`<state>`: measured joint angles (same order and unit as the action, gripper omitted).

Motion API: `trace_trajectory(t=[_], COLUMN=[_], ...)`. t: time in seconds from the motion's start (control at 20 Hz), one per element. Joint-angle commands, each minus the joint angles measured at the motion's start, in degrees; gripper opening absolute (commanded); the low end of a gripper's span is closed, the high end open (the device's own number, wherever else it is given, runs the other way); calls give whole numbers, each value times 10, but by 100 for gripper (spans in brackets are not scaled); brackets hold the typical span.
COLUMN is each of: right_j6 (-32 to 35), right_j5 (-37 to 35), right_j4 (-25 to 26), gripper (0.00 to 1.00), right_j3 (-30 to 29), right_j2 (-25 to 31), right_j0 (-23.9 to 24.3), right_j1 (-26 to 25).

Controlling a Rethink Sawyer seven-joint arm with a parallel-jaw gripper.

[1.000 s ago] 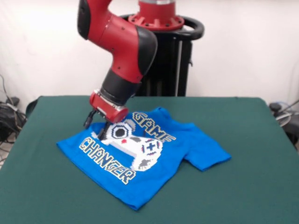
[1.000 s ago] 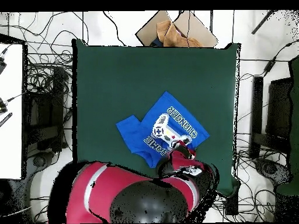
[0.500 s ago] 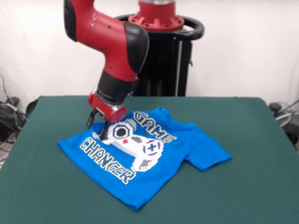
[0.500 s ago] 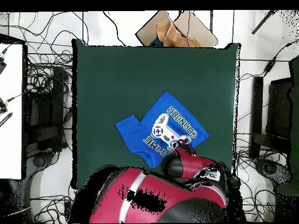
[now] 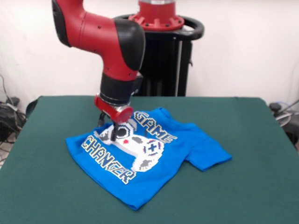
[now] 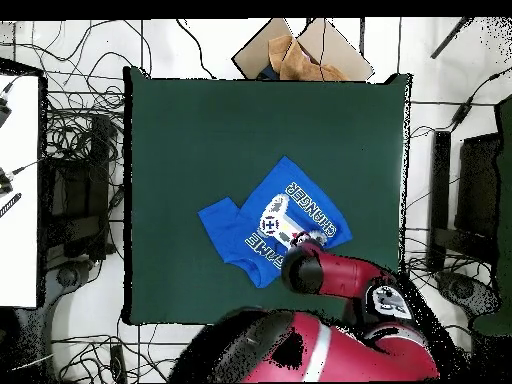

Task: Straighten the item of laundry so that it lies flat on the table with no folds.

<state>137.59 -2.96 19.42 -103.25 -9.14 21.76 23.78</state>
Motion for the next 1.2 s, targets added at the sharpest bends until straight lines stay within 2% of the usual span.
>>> trace_trajectory(t=[0.05,0.25,0.5,1.0,1.1,1.2], right_j6=[-66,-76,-69,-50,-41,-25], right_j5=[-121,-153,-196,-225,-209,-168], right_j4=[19,21,20,13,15,27], gripper=[100,100,100,100,100,100], right_j3=[-20,-7,2,-5,-7,9], right_j2=[139,163,155,165,167,157], right_j0=[38,56,45,36,37,31], right_j1=[61,65,83,114,114,90])
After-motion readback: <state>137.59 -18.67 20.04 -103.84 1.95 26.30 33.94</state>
